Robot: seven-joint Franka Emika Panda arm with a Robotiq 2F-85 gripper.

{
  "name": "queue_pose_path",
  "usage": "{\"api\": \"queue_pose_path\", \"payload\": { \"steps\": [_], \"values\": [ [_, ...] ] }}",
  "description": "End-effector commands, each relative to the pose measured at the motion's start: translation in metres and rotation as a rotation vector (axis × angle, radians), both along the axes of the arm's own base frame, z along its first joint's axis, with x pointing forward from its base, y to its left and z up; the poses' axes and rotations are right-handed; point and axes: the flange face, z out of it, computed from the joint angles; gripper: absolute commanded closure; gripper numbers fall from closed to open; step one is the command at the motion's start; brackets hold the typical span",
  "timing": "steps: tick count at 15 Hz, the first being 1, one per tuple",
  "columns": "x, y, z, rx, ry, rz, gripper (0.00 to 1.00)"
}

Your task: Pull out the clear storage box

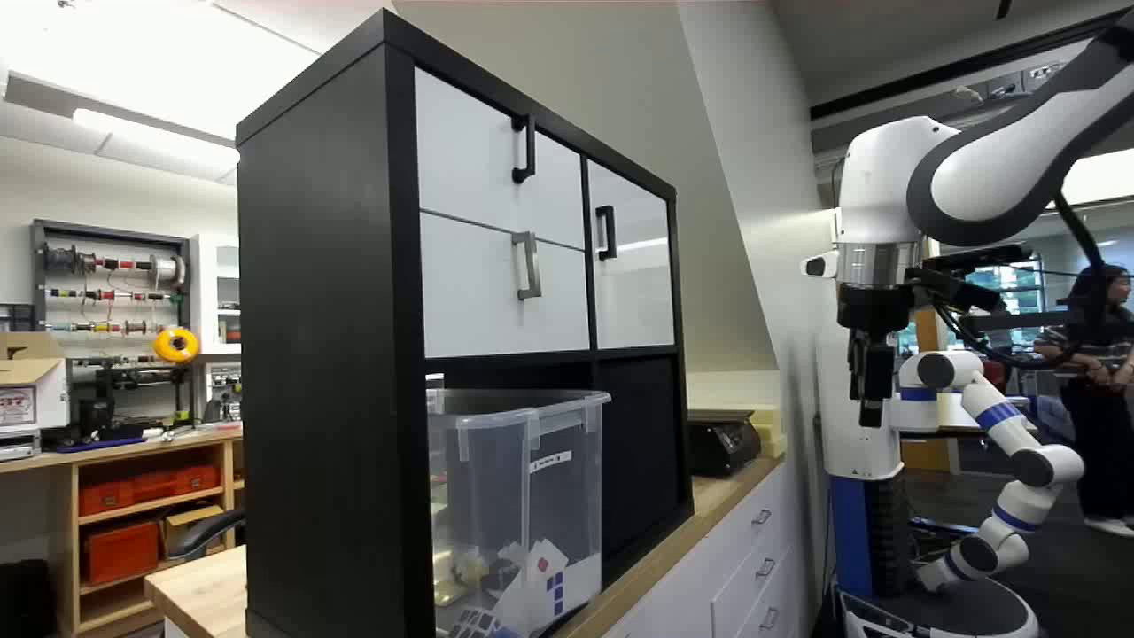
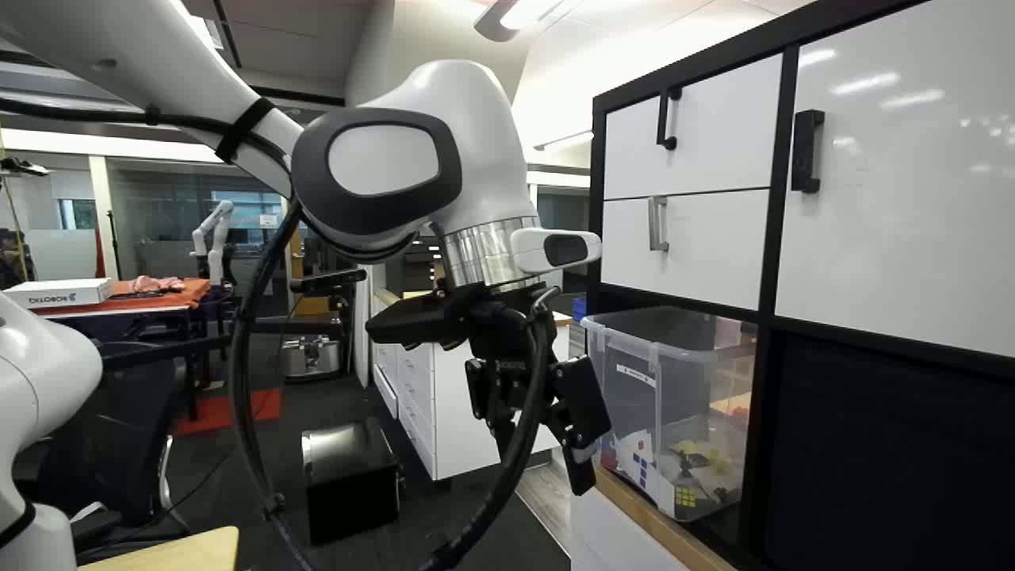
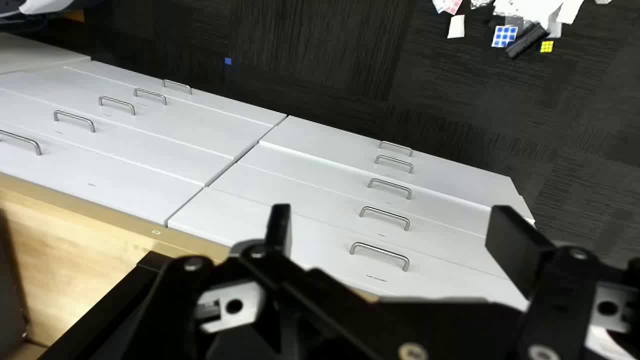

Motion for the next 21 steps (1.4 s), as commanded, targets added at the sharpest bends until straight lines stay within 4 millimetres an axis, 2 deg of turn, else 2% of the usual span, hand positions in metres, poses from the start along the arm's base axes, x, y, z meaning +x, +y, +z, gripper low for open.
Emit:
{"api": "queue_pose_path", "payload": {
  "steps": [1,8,11,21],
  "values": [
    [0.0,0.0,0.0,0.0,0.001,0.0,0.0],
    [0.0,0.0,0.0,0.0,0.001,0.0,0.0],
    [0.0,0.006,-0.001,0.006,0.007,0.014,0.0],
    [0.015,0.054,0.003,0.0,-0.007,0.13,0.0]
  ]
}}
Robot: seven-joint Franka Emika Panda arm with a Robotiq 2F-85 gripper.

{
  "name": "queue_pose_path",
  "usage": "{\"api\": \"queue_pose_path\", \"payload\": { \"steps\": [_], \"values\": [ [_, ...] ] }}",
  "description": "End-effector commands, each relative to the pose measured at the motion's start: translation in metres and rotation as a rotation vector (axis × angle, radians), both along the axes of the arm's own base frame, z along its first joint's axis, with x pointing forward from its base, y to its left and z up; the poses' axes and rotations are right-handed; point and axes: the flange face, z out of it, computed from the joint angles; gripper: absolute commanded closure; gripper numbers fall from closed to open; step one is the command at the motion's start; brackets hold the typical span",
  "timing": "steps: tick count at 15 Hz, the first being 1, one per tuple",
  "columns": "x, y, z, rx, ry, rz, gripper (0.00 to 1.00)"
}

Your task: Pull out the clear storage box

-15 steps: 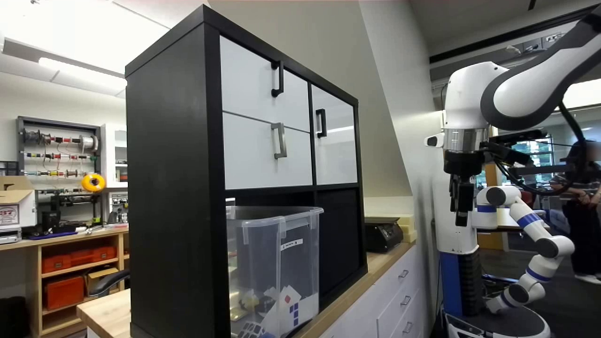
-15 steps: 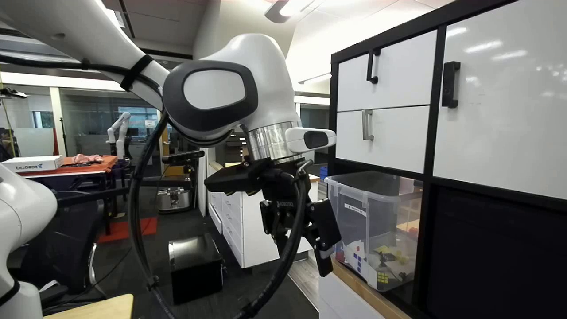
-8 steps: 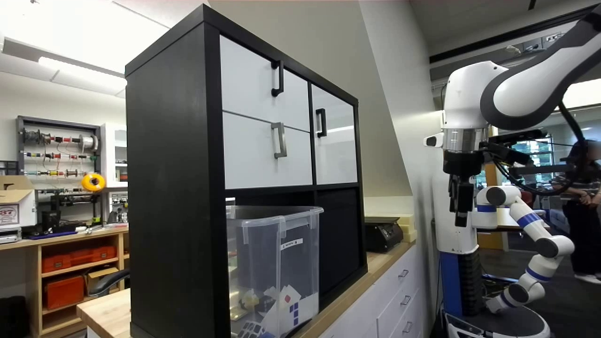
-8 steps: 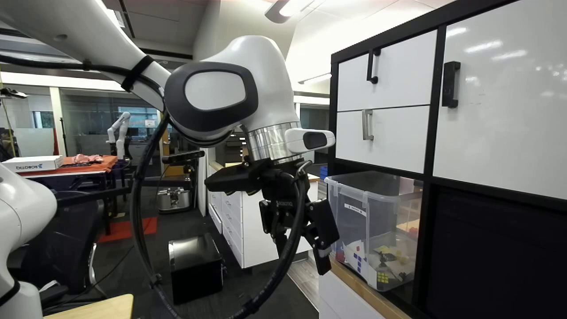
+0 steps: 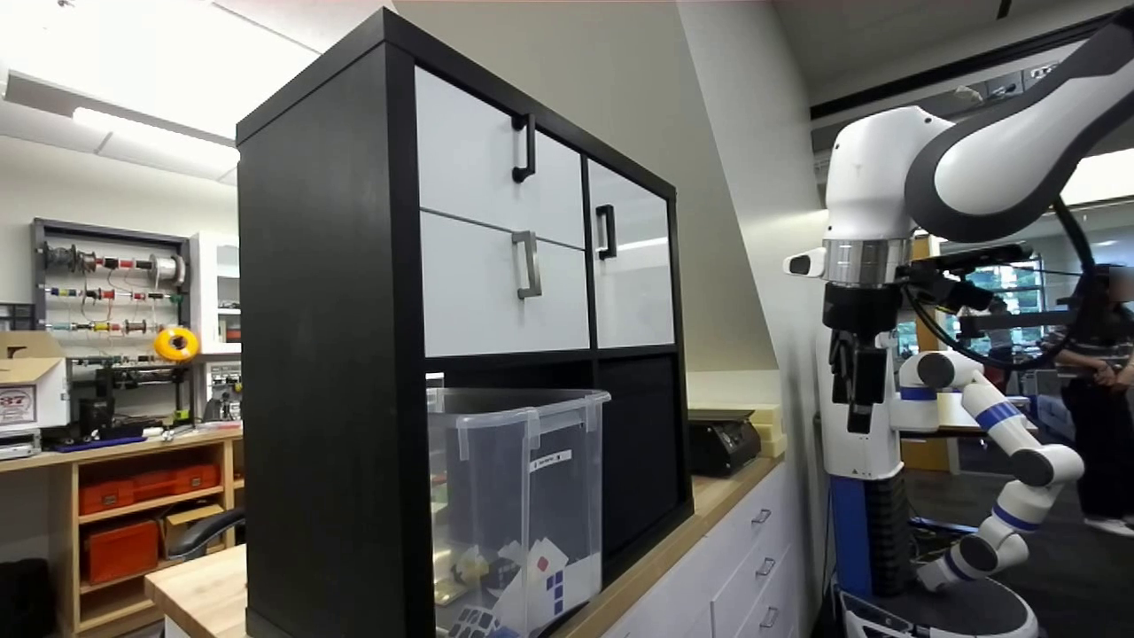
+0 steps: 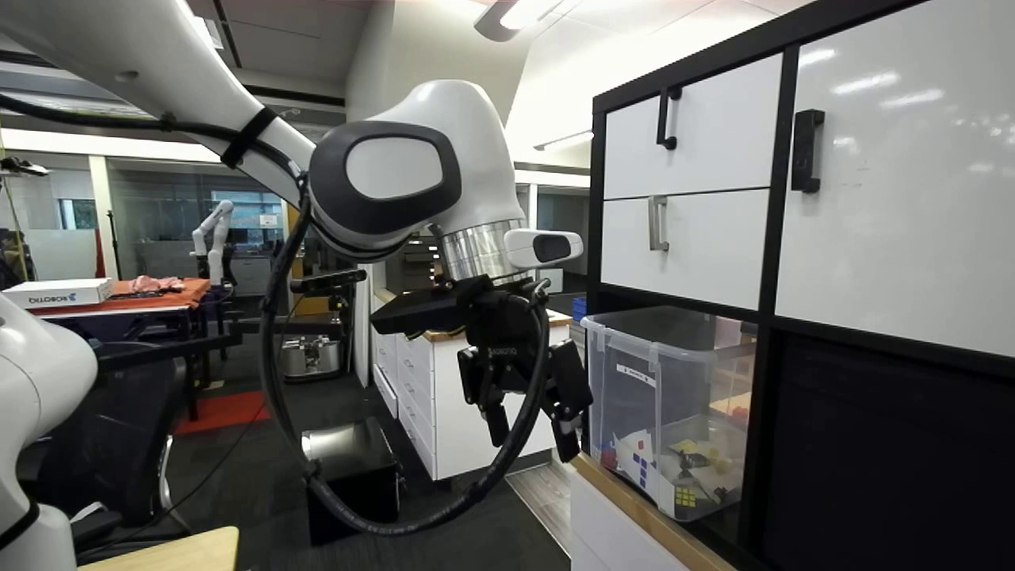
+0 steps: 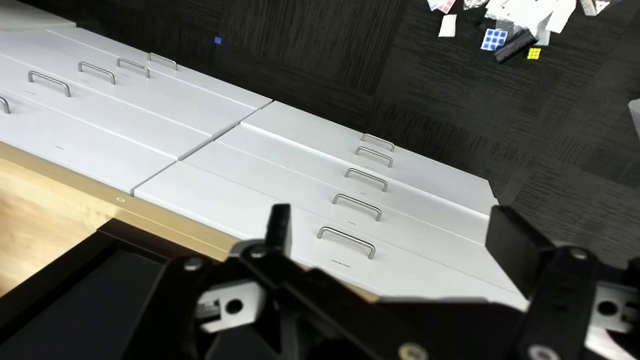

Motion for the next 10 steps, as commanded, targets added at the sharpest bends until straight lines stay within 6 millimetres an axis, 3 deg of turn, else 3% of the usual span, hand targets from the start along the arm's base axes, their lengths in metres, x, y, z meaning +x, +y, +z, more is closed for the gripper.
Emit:
{"api": "queue_pose_path", "payload": {
  "steps": [1,10],
  "values": [
    [0.004,0.02,0.005,0.011,-0.017,0.055,0.0],
    [0.021,0.07,0.009,0.084,-0.06,0.103,0.0]
  ]
}}
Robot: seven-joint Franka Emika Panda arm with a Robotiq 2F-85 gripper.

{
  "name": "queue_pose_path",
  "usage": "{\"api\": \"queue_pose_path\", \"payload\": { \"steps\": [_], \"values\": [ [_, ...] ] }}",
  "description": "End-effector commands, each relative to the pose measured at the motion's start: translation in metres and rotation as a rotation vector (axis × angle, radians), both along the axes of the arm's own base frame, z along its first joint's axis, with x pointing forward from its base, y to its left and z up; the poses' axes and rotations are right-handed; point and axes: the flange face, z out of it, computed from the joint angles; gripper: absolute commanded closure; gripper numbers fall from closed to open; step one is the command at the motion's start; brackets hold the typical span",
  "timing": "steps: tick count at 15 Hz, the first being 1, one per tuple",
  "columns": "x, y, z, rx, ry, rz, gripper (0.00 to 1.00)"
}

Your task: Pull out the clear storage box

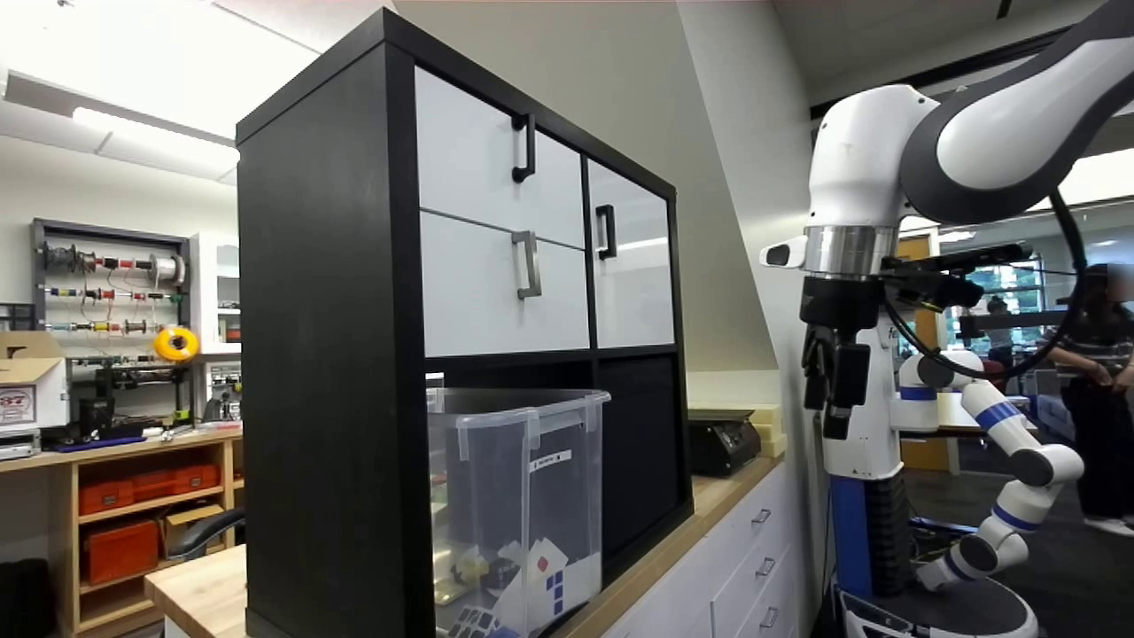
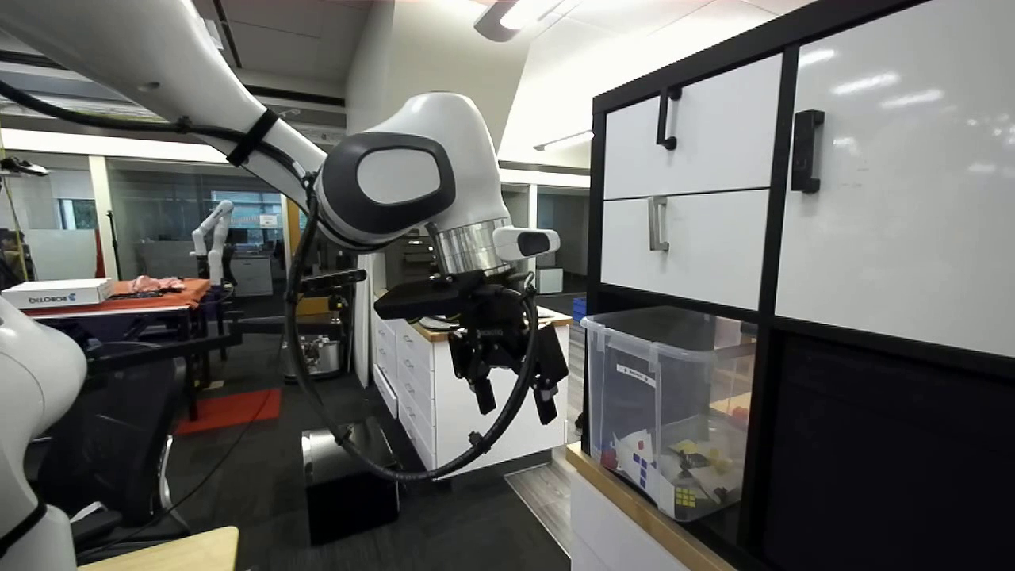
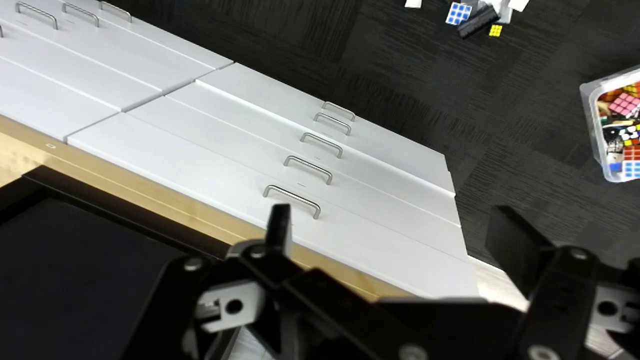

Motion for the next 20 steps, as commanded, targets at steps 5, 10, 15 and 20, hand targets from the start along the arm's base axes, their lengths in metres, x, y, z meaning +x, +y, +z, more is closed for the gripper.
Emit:
{"api": "queue_pose_path", "payload": {
  "steps": [5,10,15,20],
  "values": [
    [0.02,0.045,0.008,0.061,-0.093,0.075,0.0],
    [0.037,0.074,0.008,0.074,-0.154,0.147,0.0],
    [0.063,0.096,0.009,0.061,-0.203,0.223,0.0],
    [0.091,0.102,0.008,0.028,-0.248,0.305,0.0]
  ]
}}
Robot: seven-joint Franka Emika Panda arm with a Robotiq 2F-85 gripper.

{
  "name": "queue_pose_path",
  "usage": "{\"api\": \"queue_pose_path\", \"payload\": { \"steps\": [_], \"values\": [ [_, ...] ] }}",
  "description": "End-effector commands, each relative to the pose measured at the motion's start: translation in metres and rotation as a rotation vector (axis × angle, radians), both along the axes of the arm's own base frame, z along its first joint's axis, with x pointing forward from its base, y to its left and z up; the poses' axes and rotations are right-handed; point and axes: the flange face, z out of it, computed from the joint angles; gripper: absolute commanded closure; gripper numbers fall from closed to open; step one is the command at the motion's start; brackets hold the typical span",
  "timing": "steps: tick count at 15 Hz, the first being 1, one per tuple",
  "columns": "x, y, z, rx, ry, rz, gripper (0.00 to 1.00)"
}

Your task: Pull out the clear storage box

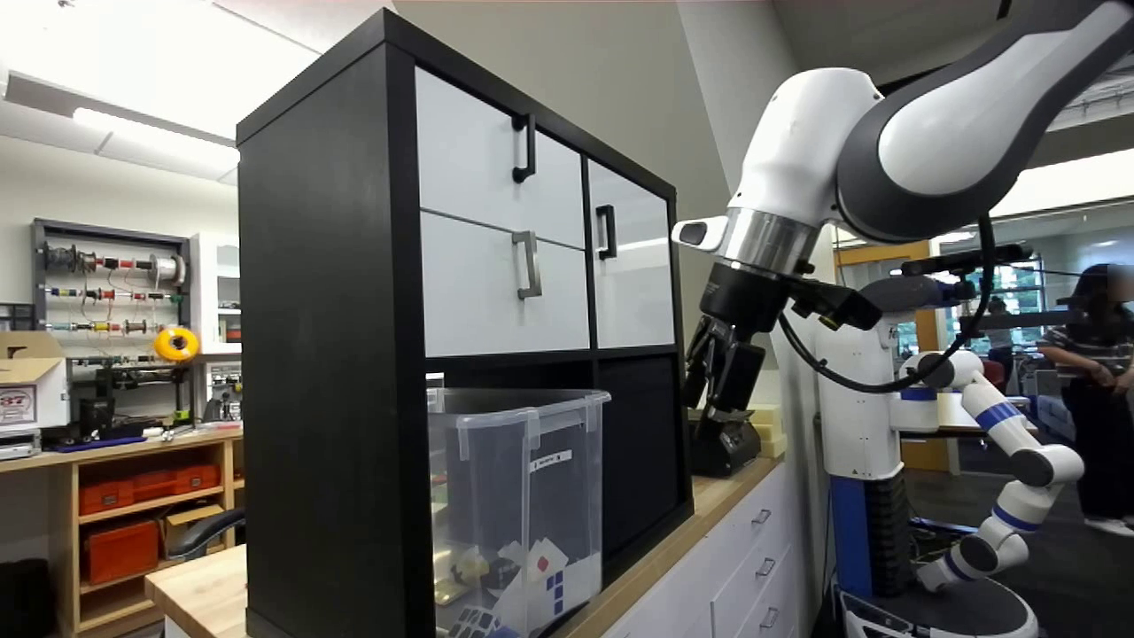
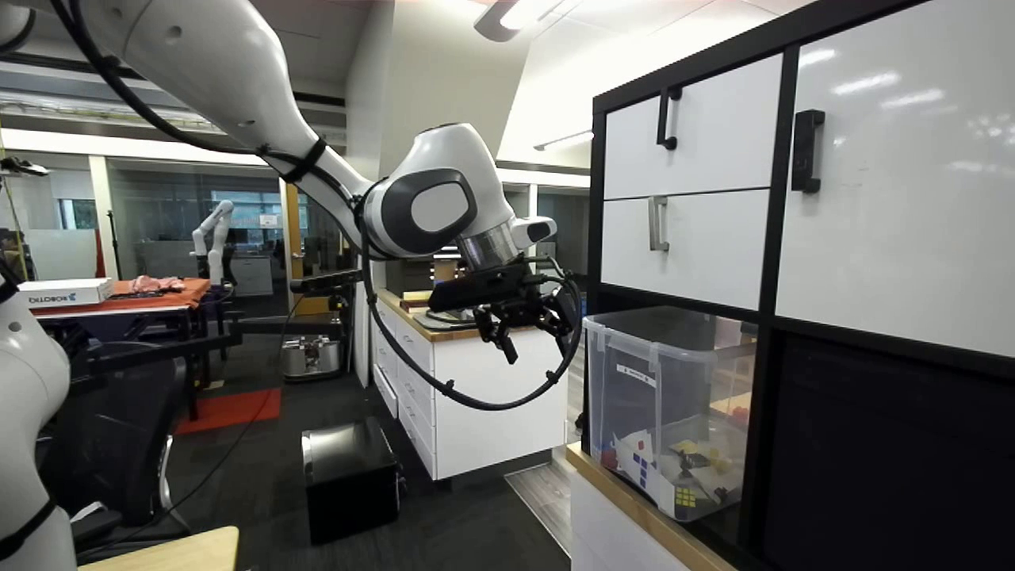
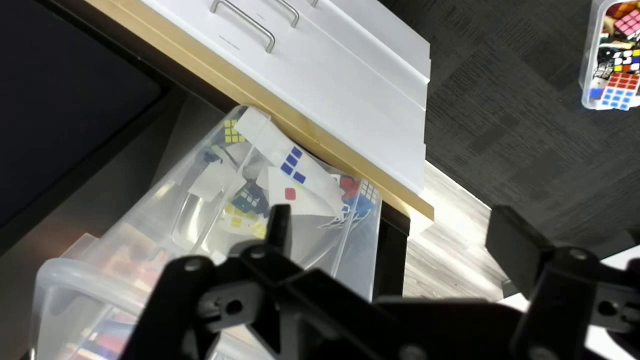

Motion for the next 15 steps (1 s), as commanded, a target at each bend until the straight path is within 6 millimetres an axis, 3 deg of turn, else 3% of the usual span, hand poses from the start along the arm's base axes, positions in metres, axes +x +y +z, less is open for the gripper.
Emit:
{"api": "queue_pose_path", "payload": {
  "steps": [1,6,7,15],
  "values": [
    [0.026,0.002,0.001,-0.019,-0.049,0.061,0.0],
    [0.047,-0.002,0.0,-0.057,-0.08,0.118,0.0],
    [0.037,0.003,-0.003,-0.041,-0.057,0.09,0.0],
    [0.039,0.004,-0.007,-0.043,-0.051,0.095,0.0]
  ]
}}
